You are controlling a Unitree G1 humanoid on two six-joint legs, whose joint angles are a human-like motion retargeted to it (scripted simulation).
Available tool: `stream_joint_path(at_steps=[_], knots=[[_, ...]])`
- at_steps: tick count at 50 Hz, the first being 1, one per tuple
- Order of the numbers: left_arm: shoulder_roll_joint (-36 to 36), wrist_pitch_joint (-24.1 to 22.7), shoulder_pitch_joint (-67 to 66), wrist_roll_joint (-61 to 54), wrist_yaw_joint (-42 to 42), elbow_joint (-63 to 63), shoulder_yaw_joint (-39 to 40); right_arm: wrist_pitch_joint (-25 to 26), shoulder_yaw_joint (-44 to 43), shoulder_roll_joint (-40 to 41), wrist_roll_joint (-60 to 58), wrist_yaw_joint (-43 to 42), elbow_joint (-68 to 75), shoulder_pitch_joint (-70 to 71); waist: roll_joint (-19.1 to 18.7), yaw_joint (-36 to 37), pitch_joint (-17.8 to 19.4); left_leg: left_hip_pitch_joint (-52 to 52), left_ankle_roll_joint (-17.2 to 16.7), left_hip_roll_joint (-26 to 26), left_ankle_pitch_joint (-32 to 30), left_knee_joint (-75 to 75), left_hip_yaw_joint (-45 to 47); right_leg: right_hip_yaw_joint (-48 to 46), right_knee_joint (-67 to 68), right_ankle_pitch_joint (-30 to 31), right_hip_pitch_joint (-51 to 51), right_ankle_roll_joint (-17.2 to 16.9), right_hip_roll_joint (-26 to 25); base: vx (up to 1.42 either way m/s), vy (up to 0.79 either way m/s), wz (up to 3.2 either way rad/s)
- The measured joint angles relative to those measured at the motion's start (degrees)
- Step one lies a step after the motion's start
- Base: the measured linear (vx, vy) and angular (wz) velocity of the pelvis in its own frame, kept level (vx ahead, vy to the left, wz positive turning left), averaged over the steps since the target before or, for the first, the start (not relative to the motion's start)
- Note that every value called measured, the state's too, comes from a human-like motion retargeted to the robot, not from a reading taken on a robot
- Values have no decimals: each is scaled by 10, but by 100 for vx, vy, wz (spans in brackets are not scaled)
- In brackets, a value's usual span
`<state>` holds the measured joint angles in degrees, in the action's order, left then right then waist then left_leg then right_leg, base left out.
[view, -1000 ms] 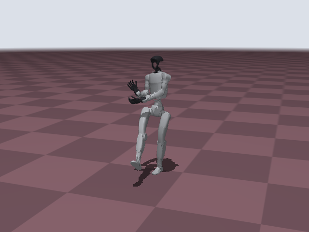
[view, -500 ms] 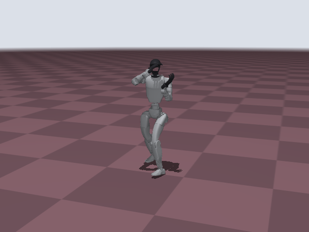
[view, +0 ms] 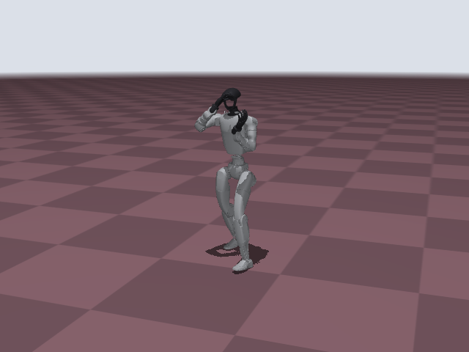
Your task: Kungfu
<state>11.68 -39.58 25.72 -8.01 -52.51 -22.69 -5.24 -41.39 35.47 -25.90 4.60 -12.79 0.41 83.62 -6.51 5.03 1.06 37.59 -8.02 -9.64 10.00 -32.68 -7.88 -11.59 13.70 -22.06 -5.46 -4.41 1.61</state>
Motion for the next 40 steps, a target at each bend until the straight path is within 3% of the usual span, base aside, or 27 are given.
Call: stream_joint_path(at_steps=[6,11,13,15,18,23,25,28,30,33,35,37,40], knots=[[15,-2,-51,27,-1,71,73,7,-12,0,-7,-21,18,-37,-25,-34,1,-55,-11,-76,6,53,89,30,1,21,62,28,25,-31,3,-189],[36,29,-75,63,36,142,132,24,-12,-53,-10,-21,44,-89,-59,-76,-3,-96,-30,-142,-9,101,162,-132,25,60,78,84,90,-28,-3,-154],[50,48,-77,88,80,169,148,29,-16,-88,-14,-10,60,-115,-59,-98,-9,-110,-34,-153,-18,114,183,-180,27,91,77,61,111,-17,-34,-105],[67,61,-74,119,133,197,151,37,-29,-135,-24,7,76,-147,-47,-119,-14,-131,-36,-157,-34,132,201,-149,32,93,89,23,112,-20,-67,-73],[88,71,-66,156,203,229,129,59,-64,-209,-86,23,115,-208,-32,-148,-16,-164,-34,-175,-89,176,214,-63,75,55,128,25,73,-13,-65,-49],[75,73,-28,227,295,269,36,86,-149,-316,-208,11,212,-337,-4,-194,-27,-196,6,-201,-228,247,292,-86,64,33,137,61,47,-29,-73,-42],[56,68,-3,246,344,295,-21,91,-187,-366,-261,15,267,-390,5,-206,-29,-207,32,-190,-231,255,327,-82,53,34,140,76,38,-23,-60,-22],[40,55,67,228,444,353,-126,109,-262,-446,-407,15,384,-466,19,-203,-28,-192,13,-154,-135,195,266,-79,24,49,136,92,27,-19,-40,-46],[34,62,113,208,502,382,-199,165,-317,-472,-532,-5,487,-505,31,-196,-31,-162,-3,-114,-51,117,194,-79,-3,66,132,99,24,-13,-38,-73],[21,79,154,202,544,388,-265,279,-366,-490,-668,-2,648,-516,38,-190,-33,-157,-14,-29,23,60,160,-89,-39,89,123,107,16,-7,-23,-84],[13,84,173,207,557,378,-282,367,-387,-491,-703,-4,753,-498,43,-178,-29,-160,-14,17,45,47,165,-77,-56,101,121,113,8,-5,-18,-129],[3,92,179,215,558,364,-283,415,-411,-481,-696,-13,837,-472,47,-169,-23,-158,-7,63,55,60,156,-64,-72,110,116,120,-2,0,-19,-130],[-9,101,170,215,563,344,-276,430,-436,-468,-611,-33,923,-450,53,-152,-15,-159,-6,120,61,111,115,-49,-89,117,107,129,-22,3,-19,-126]])
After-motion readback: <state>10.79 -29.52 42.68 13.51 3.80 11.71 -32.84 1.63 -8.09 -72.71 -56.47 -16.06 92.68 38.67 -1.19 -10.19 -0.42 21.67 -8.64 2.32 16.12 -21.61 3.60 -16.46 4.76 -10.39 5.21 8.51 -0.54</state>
